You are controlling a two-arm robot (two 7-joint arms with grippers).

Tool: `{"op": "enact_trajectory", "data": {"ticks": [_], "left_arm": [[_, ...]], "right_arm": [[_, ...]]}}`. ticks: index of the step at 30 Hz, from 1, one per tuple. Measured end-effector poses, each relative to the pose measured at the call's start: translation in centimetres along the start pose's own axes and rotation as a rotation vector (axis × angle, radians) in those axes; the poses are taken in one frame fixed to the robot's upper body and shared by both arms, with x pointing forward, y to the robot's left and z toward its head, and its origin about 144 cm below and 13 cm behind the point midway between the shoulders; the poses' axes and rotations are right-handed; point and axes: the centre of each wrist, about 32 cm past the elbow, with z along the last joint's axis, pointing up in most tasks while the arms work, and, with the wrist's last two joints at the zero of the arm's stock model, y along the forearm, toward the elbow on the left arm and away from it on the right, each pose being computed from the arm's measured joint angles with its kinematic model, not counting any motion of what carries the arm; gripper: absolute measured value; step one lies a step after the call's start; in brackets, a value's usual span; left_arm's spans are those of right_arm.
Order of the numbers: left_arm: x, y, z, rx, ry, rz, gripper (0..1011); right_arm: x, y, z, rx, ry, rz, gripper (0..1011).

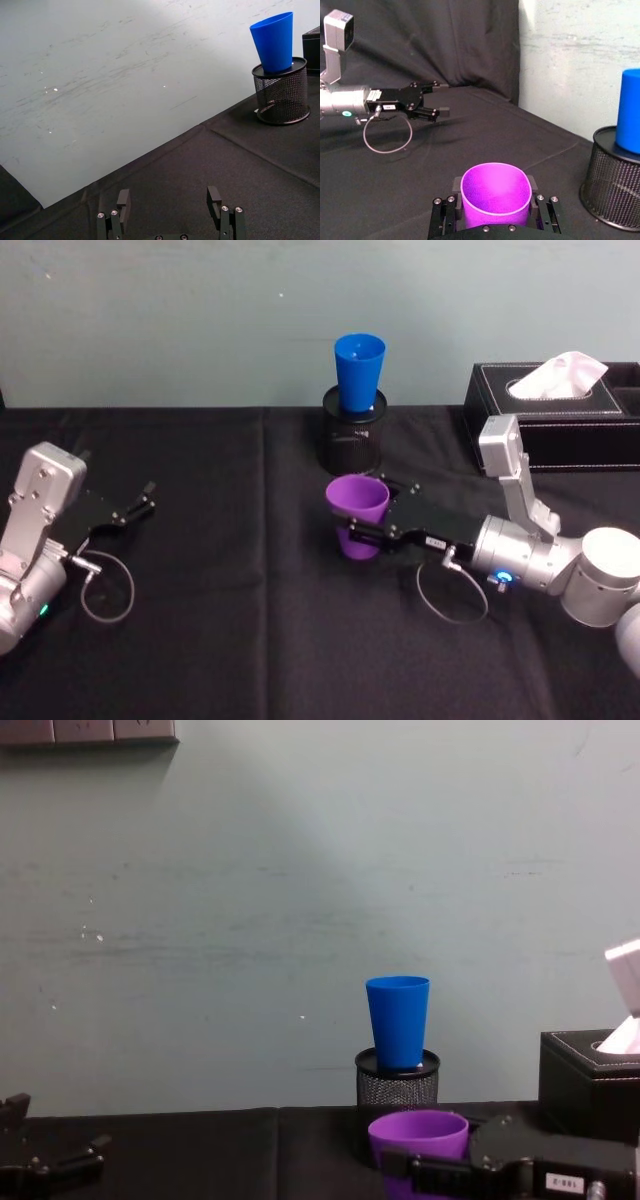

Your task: Pick up one cup with a gripper and tap it against the other cup.

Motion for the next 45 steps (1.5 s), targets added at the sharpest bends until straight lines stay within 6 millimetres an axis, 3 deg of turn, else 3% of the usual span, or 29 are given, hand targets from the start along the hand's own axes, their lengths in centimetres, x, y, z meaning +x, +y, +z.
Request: {"op": "enact_trajectory", "data": {"ticks": [29, 39, 45], "left_arm": [[0.0, 0.0, 0.0, 0.0, 0.0, 0.0, 1000], [0.0, 0.0, 0.0, 0.0, 0.0, 0.0, 1000], [0.0, 0.0, 0.0, 0.0, 0.0, 0.0, 1000]], "right_arm": [[0.0, 0.4, -1.3, -0.03, 0.023, 0.012, 726], [0.0, 0.4, -1.3, -0.03, 0.023, 0.012, 987], [0.0, 0.4, -1.3, -0.03, 0.023, 0.012, 1000]]}}
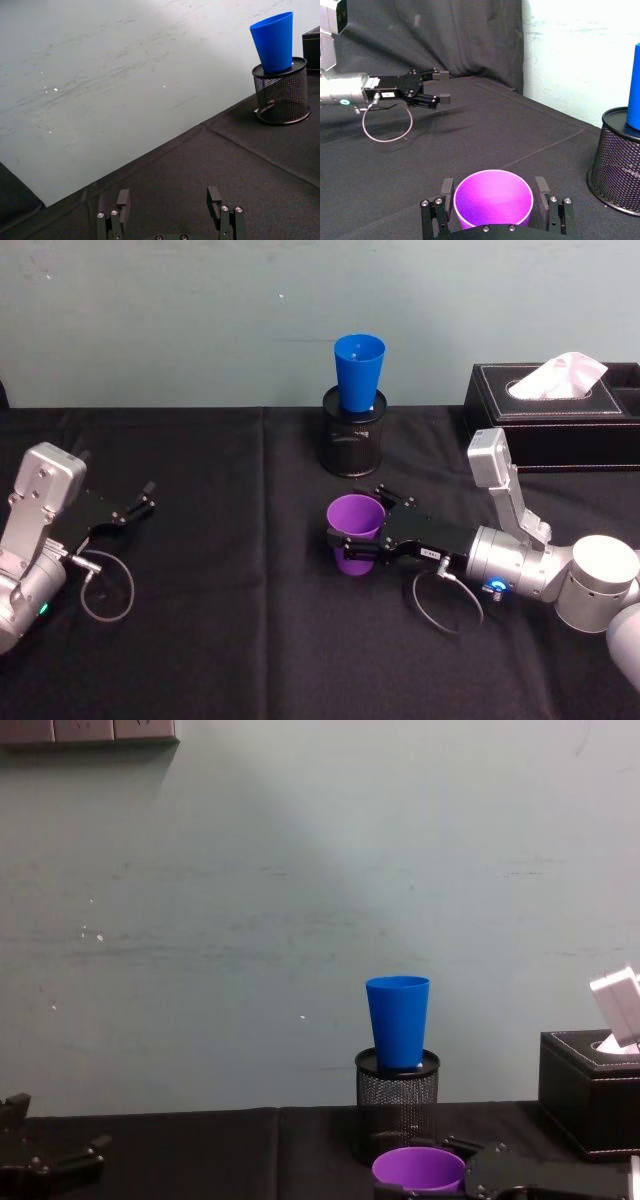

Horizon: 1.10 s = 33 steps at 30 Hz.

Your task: Pick up one cup with a gripper and tap it against the other cup.

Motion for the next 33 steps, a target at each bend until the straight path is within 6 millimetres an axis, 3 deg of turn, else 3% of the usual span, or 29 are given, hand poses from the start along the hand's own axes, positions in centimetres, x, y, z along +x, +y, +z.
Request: {"op": "enact_trajectory", "data": {"ticks": [21, 33], "left_arm": [[0.0, 0.0, 0.0, 0.0, 0.0, 0.0, 1000], [0.0, 0.0, 0.0, 0.0, 0.0, 0.0, 1000]], "right_arm": [[-0.1, -0.1, 0.5, 0.01, -0.032, 0.008, 1000], [-0.8, -0.6, 2.8, 0.066, -0.104, -0.047, 1000]]}}
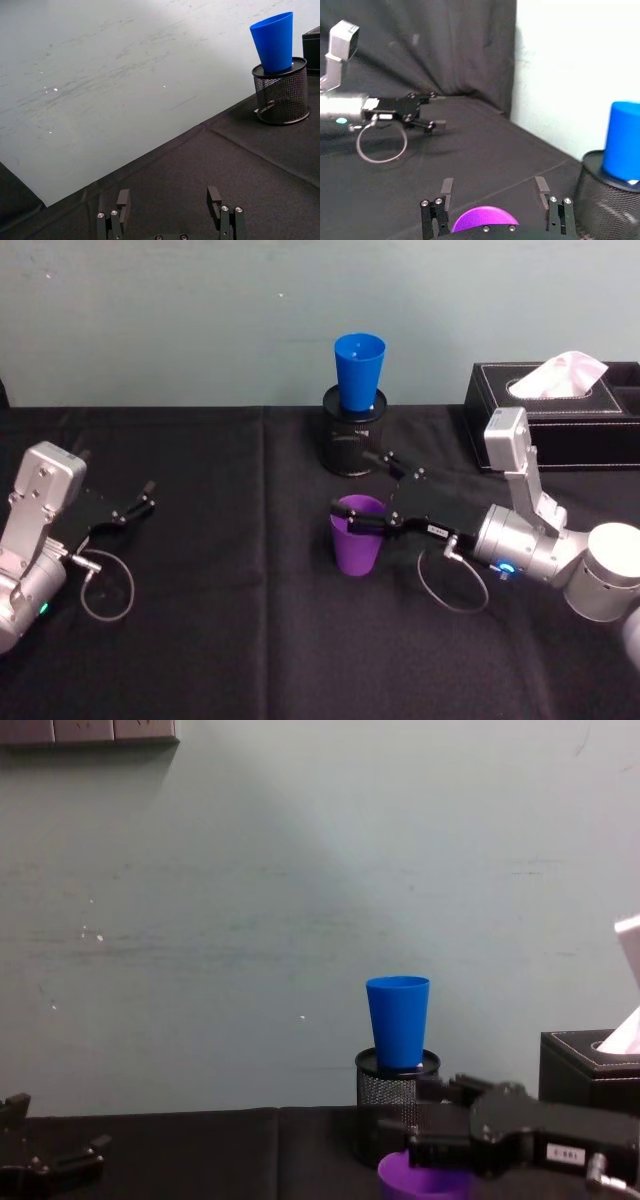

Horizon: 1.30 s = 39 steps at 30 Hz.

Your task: Pick up one cup with a gripper and tap it against the other cup.

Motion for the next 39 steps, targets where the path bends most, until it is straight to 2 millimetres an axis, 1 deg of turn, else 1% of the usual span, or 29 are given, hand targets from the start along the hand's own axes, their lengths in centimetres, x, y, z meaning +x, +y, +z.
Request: {"op": "enact_trajectory", "data": {"ticks": [8, 14, 21, 22, 23, 31, 39], "left_arm": [[0.0, 0.0, 0.0, 0.0, 0.0, 0.0, 1000], [0.0, 0.0, 0.0, 0.0, 0.0, 0.0, 1000], [0.0, 0.0, 0.0, 0.0, 0.0, 0.0, 1000], [0.0, 0.0, 0.0, 0.0, 0.0, 0.0, 1000], [0.0, 0.0, 0.0, 0.0, 0.0, 0.0, 1000], [0.0, 0.0, 0.0, 0.0, 0.0, 0.0, 1000], [0.0, 0.0, 0.0, 0.0, 0.0, 0.0, 1000]], "right_arm": [[-0.4, -0.1, 2.1, 0.019, -0.034, -0.089, 1000], [-1.0, -0.2, 3.7, -0.014, -0.04, -0.216, 1000], [-2.1, 0.0, 4.8, -0.076, -0.044, -0.373, 1000], [-3.3, 0.2, 4.4, -0.102, 0.005, -0.567, 1000], [-3.4, 0.2, 4.2, -0.104, 0.018, -0.586, 1000], [-3.9, 0.2, 2.7, -0.127, 0.079, -0.663, 1000], [-3.9, 0.0, 2.2, -0.144, 0.095, -0.685, 1000]]}}
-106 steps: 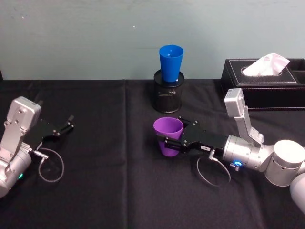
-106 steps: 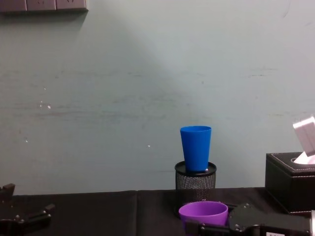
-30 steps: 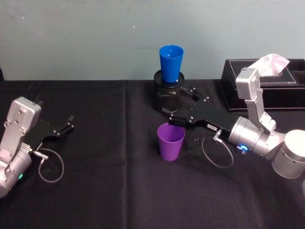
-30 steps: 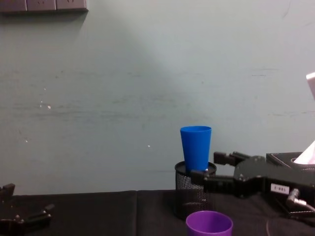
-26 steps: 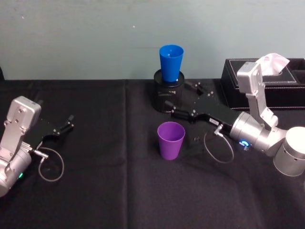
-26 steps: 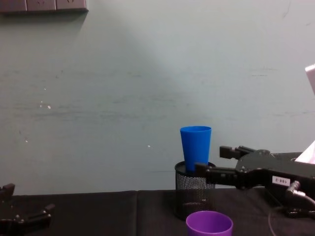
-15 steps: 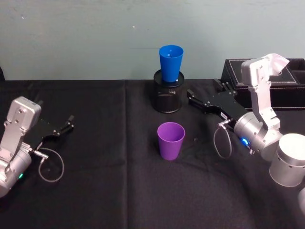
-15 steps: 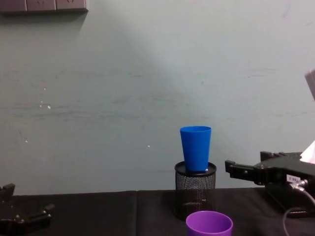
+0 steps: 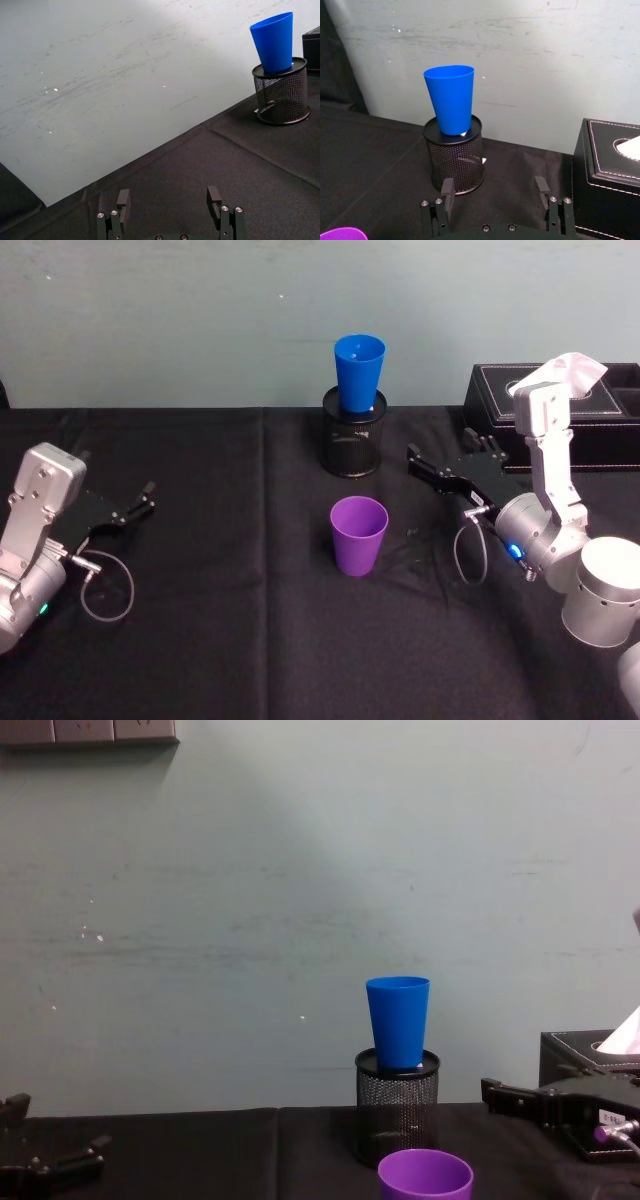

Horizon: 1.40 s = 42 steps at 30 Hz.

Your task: Pick up one cup with a gripper and tap it against the other cup.

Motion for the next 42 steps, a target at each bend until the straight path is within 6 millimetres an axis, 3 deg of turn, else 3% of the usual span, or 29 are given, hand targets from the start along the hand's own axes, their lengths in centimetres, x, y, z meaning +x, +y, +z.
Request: {"op": "enact_trajectory", "data": {"ticks": [42], "left_arm": [[0.0, 0.0, 0.0, 0.0, 0.0, 0.0, 1000]], "right_arm": [[0.05, 0.01, 0.03, 0.0, -0.003, 0.008, 1000]]}}
